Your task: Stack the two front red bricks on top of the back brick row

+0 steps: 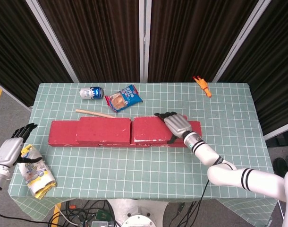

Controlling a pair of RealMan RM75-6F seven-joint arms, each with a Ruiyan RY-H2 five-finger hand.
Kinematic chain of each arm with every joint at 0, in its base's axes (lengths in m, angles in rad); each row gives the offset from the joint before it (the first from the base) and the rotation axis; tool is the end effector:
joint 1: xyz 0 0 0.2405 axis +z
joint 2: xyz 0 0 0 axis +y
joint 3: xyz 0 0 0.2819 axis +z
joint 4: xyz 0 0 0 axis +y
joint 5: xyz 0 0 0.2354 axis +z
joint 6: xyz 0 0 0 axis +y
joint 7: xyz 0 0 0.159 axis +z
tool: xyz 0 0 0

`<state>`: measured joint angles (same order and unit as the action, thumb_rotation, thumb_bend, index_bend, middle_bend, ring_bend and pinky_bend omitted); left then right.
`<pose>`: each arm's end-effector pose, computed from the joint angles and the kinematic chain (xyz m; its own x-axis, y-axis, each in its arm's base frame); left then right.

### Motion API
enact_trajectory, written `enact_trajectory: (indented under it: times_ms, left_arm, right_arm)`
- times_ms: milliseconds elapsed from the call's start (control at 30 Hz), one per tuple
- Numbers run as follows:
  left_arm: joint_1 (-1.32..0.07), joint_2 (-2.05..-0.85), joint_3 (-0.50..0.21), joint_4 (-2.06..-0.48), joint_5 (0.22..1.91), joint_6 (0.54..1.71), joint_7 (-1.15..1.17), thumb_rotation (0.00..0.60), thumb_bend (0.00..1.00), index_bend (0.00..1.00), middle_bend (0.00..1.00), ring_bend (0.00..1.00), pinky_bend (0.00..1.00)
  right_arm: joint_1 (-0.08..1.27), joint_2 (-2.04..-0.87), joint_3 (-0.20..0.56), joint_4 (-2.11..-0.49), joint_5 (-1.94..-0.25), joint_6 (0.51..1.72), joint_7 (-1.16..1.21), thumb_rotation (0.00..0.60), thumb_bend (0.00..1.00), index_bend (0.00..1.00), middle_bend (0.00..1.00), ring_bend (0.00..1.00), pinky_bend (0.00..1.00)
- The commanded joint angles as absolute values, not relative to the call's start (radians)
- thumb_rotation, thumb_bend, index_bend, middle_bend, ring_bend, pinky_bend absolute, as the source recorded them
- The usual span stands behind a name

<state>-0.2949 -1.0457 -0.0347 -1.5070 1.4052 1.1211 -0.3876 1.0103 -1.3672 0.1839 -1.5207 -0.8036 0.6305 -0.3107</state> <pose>-0.3675 0.2701 0.1461 0.1876 0.2614 0.9468 0.9796 0.0208 -0.1998 -0.1148 -0.4316 -0.0203 0.4759 -0.4598 0.7497 -0.8636 -0.4058 0.2993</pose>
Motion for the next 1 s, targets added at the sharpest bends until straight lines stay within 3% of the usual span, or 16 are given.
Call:
enact_trajectory:
  times_ms: [33, 1000]
  left_arm:
    - [-0.297, -1.044, -0.033, -1.506, 1.408, 1.116, -0.393, 0.6, 0.07, 0.04, 0.0, 0.0, 0.0]
    - [-0.301, -1.055, -0.029, -1.475, 1.421, 1.105, -0.447, 0.6, 0.07, 0.04, 0.0, 0.0, 0.0]
  right_arm:
    - [1.02, -1.375, 0.175, -1.517, -0.794, 0.636, -0.314, 0.6, 0.04, 0.02, 0.34, 0.12, 0.15]
    - [1.086, -1.403, 0.13, -1.515, -0.7, 0.674, -0.337, 0.6, 0.05, 0.02, 0.33, 0.12, 0.15]
